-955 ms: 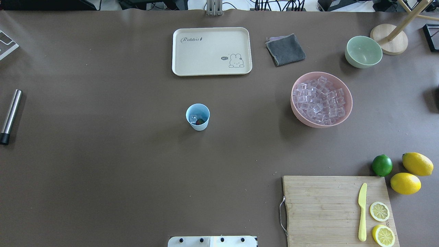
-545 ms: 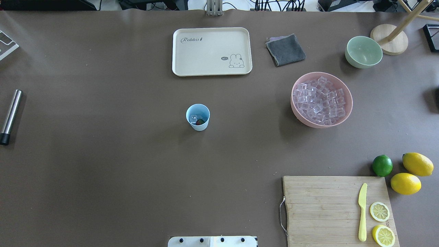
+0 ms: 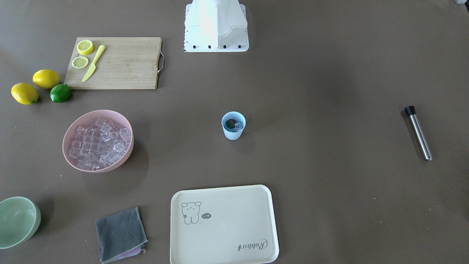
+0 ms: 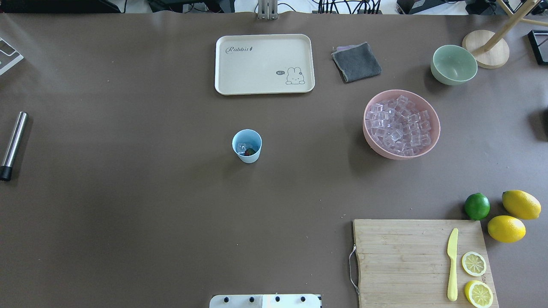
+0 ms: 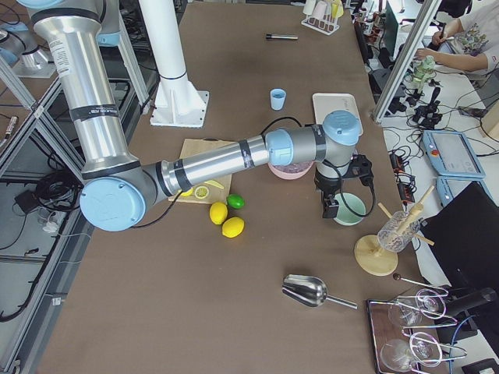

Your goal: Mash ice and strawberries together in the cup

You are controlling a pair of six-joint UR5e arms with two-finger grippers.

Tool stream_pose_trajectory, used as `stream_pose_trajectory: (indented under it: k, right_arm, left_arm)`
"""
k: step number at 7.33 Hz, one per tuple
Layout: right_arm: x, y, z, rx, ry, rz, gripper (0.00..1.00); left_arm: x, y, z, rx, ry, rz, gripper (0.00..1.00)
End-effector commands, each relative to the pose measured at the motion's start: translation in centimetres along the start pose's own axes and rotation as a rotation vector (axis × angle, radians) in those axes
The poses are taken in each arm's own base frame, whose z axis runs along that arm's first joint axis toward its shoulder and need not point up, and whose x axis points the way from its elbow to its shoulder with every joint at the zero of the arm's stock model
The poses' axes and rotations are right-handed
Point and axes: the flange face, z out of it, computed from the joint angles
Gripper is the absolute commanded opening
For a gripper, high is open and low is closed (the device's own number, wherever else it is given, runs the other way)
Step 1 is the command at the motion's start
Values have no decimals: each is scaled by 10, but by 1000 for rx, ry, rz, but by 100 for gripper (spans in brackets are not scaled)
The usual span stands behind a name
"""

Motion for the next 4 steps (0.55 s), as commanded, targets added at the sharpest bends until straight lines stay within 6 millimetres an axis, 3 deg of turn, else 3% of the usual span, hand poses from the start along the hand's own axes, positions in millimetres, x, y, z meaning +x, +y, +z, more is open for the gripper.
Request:
stream_pose_trajectory:
  k: [1,4]
  right_arm:
    - [-1,-4,-4,13,9,-14,99]
    - [9,-3,-17,37,23,-4,99]
  left_arm:
    - [-1,-4,0,10,-26,7,98]
    - [-11,11,4,33,-23,29,98]
